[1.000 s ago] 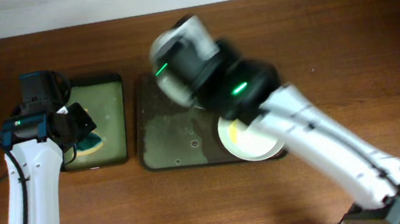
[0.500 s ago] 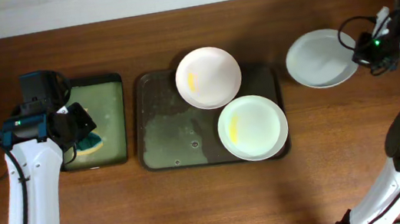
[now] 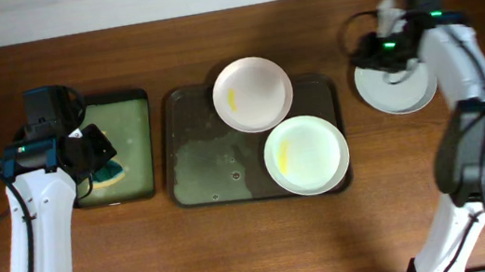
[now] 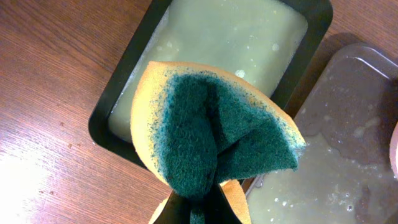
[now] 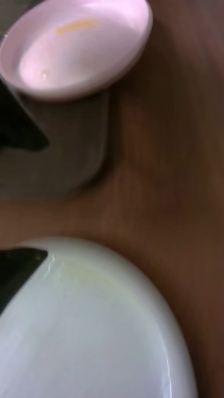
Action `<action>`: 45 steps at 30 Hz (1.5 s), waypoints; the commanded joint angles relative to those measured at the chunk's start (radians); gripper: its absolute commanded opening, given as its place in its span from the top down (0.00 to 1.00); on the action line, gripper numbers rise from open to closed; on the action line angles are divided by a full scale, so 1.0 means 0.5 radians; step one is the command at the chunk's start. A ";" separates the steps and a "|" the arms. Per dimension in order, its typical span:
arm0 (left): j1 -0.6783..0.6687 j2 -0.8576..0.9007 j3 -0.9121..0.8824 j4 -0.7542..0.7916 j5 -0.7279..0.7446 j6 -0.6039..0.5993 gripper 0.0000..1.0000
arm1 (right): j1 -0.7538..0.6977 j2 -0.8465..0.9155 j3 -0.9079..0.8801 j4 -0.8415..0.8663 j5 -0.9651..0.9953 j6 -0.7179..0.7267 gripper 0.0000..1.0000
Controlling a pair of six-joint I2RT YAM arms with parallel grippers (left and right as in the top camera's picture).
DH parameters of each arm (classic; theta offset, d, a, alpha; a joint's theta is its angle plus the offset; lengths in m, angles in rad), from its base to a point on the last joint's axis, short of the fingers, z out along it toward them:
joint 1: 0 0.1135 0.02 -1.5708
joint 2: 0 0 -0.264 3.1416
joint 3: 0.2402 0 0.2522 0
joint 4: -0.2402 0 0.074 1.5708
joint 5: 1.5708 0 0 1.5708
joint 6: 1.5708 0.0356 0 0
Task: Clean dirty plates on tray and stack at the side
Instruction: 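Move the right gripper back to grasp the rim of the back plate, then scrub the back plate with the sponge in the left gripper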
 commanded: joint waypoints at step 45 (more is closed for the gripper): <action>-0.755 0.698 -0.006 0.533 0.524 -0.042 1.00 | 1.080 0.379 -0.009 -0.028 0.063 0.112 0.96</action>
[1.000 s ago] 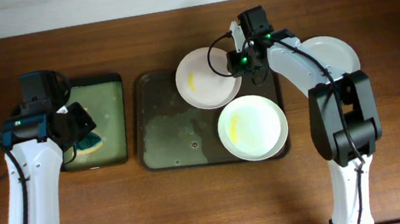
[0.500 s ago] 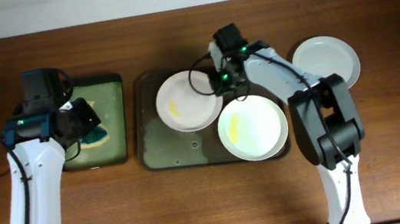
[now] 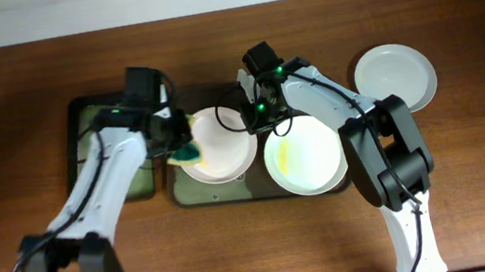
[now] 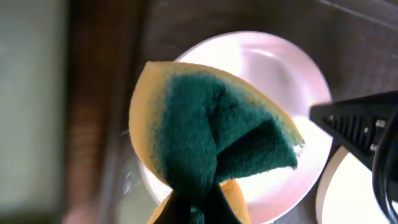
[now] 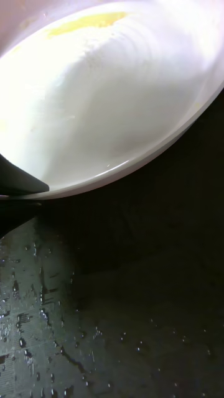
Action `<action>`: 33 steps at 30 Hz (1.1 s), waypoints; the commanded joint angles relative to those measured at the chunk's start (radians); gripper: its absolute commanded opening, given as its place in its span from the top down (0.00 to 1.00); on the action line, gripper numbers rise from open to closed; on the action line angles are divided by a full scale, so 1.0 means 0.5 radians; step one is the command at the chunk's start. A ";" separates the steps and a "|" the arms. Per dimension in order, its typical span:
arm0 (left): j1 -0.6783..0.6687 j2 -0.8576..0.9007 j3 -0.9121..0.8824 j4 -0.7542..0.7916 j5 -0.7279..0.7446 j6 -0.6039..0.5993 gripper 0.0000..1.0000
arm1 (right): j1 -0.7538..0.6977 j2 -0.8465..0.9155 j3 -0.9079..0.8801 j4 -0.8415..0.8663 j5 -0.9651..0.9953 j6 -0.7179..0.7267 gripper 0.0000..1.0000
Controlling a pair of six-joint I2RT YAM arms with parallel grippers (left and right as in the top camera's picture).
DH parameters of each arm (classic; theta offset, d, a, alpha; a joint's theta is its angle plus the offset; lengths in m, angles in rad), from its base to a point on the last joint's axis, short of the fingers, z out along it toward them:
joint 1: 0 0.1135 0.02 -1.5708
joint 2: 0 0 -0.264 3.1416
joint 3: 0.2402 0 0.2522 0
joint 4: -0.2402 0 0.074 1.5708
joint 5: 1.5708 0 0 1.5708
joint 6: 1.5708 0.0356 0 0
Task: Clean dirty plates on tray and stack at the side
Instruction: 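Scrub the back plate with the sponge in the left gripper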
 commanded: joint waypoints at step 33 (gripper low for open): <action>-0.160 0.166 0.174 0.024 0.028 -0.166 1.00 | 0.022 0.038 -0.010 -0.033 0.102 -0.011 0.96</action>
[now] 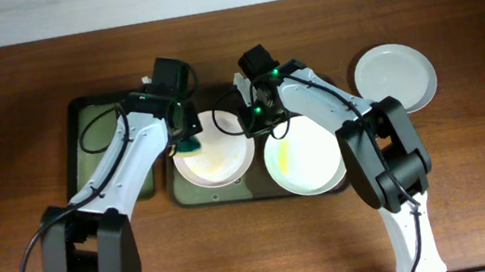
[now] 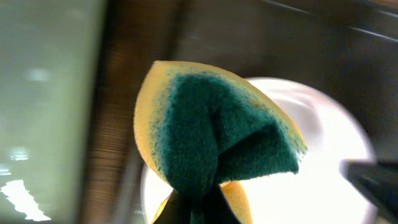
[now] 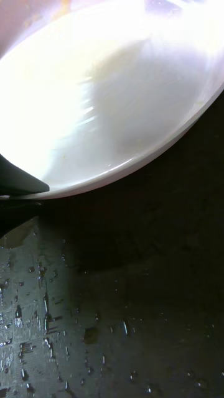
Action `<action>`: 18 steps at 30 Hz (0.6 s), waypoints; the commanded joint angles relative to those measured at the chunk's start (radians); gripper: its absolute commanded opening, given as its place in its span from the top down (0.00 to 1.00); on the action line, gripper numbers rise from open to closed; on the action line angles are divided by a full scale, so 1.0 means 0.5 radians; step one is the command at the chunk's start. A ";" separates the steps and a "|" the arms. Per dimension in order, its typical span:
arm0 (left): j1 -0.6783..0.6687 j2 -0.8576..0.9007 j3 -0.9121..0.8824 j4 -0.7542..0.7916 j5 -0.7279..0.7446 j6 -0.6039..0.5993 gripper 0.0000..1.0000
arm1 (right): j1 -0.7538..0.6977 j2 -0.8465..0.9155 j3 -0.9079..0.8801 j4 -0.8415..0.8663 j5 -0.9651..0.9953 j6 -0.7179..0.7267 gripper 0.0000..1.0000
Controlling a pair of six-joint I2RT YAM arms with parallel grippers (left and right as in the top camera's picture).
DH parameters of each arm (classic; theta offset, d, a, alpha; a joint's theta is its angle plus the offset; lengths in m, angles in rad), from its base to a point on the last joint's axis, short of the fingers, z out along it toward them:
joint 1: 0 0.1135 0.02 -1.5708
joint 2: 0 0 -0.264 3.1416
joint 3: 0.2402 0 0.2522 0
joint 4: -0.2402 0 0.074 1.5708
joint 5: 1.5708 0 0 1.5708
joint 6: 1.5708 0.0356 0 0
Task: Clean dirty plates on tray and stack at the side
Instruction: 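Scrub the back plate with the sponge in the left gripper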
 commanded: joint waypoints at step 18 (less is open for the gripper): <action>-0.034 -0.033 -0.782 0.587 -0.497 0.014 1.00 | -0.008 0.038 -0.010 -0.009 0.087 -0.018 0.96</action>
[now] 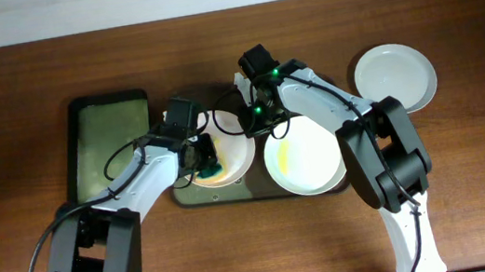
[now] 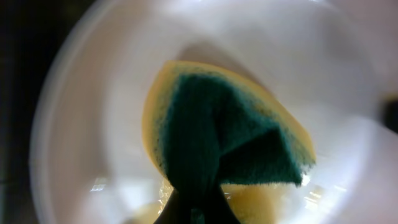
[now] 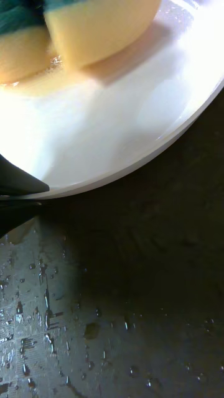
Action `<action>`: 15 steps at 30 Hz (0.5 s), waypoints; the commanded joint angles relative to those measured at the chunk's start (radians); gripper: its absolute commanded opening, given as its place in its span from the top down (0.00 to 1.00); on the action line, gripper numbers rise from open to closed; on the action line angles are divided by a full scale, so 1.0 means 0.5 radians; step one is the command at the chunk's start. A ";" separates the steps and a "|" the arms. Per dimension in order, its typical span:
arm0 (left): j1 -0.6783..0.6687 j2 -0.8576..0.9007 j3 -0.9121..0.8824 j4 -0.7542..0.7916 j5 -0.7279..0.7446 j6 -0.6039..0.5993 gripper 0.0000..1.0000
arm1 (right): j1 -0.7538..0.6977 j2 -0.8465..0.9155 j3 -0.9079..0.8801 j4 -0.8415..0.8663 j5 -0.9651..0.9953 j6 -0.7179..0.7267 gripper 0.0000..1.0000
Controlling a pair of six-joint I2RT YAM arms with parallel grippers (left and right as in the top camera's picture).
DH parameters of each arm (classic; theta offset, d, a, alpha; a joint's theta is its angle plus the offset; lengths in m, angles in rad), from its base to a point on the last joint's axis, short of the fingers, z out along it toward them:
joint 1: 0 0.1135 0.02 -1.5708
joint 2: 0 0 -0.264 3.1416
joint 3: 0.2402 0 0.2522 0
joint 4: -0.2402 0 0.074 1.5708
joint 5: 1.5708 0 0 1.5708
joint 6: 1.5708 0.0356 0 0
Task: Clean dirty plates on tray and stack at the side
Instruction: 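Scrub the back plate with the sponge in the left gripper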
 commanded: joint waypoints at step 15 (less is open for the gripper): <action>0.134 -1.048 0.014 -0.162 -0.674 0.119 1.00 | 0.001 -0.388 0.155 -0.078 0.227 -0.081 0.96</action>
